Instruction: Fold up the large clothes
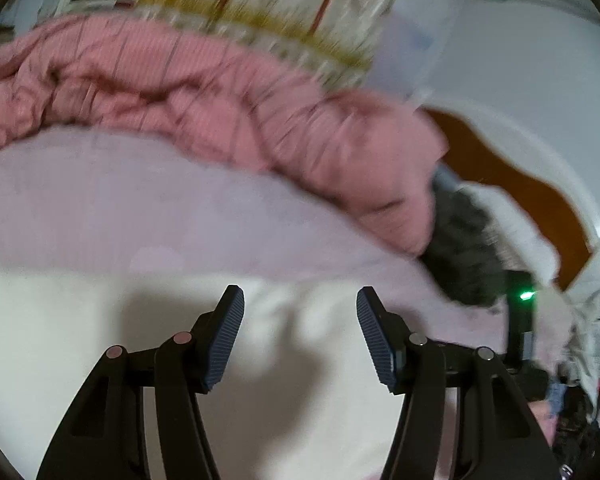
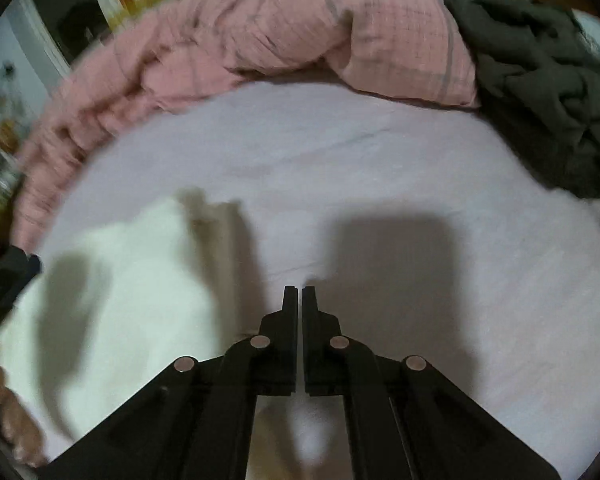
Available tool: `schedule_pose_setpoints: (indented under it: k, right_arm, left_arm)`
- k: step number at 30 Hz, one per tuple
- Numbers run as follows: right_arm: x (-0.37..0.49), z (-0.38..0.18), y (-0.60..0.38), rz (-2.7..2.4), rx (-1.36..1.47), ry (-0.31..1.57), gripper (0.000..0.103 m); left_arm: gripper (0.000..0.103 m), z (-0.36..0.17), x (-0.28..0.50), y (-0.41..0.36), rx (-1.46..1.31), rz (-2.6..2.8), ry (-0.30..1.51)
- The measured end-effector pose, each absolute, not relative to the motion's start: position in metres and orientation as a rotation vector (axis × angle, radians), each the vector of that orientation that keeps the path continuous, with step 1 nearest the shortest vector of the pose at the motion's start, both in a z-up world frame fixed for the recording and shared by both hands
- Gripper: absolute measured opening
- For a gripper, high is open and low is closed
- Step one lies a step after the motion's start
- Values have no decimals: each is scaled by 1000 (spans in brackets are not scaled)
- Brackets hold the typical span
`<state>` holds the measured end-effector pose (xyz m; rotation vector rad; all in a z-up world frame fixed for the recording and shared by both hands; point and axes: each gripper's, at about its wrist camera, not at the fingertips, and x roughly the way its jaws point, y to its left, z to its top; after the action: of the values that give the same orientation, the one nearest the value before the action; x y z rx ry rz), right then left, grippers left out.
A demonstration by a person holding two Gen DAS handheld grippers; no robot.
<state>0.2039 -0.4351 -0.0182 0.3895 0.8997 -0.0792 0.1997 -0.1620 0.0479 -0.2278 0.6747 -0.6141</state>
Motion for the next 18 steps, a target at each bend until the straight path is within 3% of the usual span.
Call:
schedule_pose_setpoints:
  k: [3,7,10,14,18]
  right_arm:
    - [184,14,-407,109,361,810,0]
    - [168,15,-366,254,310,880,1]
    - [165,-14,-365,-8,253,981,0]
    - [146,-11,-388,-111,365,911,0]
    - [118,5,-372,-59,363,819,5]
  left_arm:
    - [57,84,166,-148,-204,-619,539]
    - [57,102,141,-131,-203,-562,458]
    - [57,86,124,-116,-145,-501,484]
    - [57,55,111,-89,-27,-515,596]
    - [55,30,101,-31,41,-290,585]
